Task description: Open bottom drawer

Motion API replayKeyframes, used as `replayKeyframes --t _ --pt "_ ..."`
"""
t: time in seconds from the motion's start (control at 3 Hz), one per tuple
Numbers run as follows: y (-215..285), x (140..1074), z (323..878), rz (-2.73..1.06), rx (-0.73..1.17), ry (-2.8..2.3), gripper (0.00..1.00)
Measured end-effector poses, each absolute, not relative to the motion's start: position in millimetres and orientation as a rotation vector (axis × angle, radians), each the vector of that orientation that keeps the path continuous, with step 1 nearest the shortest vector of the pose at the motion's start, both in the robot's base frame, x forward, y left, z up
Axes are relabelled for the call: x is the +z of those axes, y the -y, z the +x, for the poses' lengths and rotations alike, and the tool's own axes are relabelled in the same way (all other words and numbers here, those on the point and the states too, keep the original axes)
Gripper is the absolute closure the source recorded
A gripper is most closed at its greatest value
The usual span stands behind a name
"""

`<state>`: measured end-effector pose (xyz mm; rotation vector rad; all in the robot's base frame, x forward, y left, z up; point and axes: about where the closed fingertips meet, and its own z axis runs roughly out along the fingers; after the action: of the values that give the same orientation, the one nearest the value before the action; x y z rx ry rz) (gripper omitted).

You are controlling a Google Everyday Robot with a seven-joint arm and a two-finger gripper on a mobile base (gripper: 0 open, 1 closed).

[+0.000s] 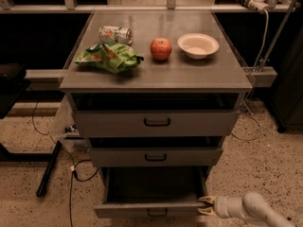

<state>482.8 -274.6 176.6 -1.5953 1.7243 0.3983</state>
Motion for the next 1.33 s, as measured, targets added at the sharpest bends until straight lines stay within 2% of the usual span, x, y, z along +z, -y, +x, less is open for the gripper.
replayKeyframes --t 0.33,1.0,1.33 --pt "267.2 176.0 458.6 -1.565 0.402 -1.703 1.00" --pt "260.2 177.3 440.5 -1.546 0.381 -1.685 1.00" --pt "260.7 182.0 440.3 -1.546 0.381 -1.685 0.81"
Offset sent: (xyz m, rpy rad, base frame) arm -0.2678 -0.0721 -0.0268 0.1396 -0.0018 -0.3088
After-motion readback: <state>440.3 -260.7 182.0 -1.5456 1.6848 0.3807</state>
